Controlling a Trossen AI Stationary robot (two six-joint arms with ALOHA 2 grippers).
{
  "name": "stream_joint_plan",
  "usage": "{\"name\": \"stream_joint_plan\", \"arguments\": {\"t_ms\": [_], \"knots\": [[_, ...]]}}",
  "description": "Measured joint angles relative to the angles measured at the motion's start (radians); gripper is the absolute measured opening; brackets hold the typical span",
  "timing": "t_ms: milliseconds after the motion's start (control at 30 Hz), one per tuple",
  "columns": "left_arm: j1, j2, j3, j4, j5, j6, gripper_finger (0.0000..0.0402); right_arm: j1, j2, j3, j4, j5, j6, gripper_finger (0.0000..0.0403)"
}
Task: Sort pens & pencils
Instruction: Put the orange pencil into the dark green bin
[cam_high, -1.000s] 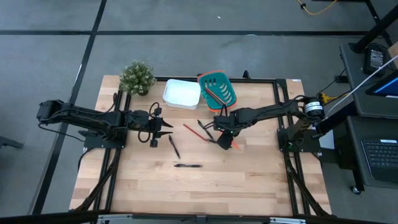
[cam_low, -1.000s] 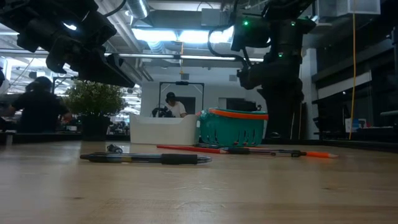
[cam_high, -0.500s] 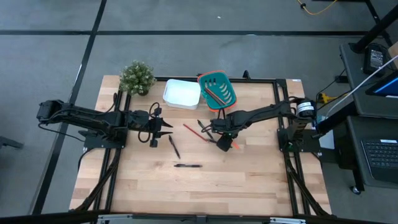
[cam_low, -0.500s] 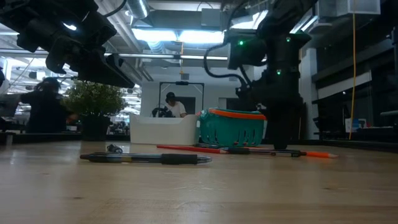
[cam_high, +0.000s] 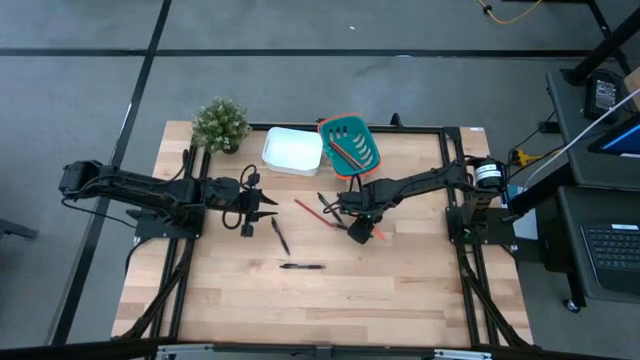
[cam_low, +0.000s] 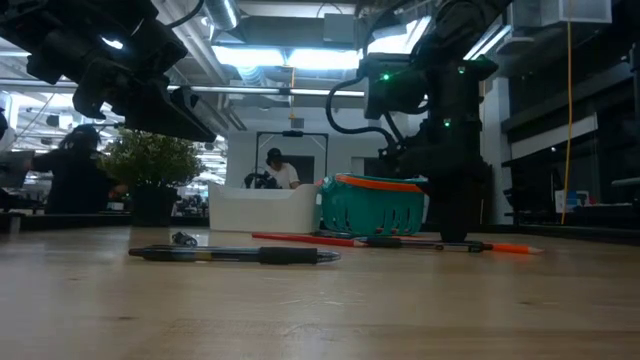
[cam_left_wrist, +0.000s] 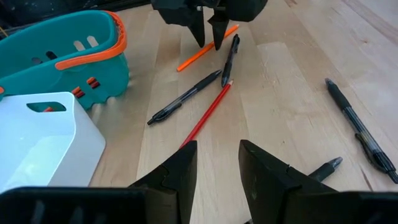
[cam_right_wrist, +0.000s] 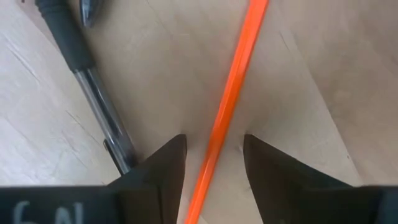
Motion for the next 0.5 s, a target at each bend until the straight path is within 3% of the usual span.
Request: {"name": "stream_joint_plan", "arguments": {"t_ms": [267, 500], "knots": [[0.000, 0.000, 0.000, -0.002, 0.000, 0.000, 0.0112, 0.000, 0.002, -0.001, 0.000, -0.005, 0.041, 0.0158], [0.000, 0.000, 0.000, -0.002, 0.000, 0.000, 0.0112, 0.000, 0.003, -0.001, 0.005, -0.009, 0.045, 0.0114]]}}
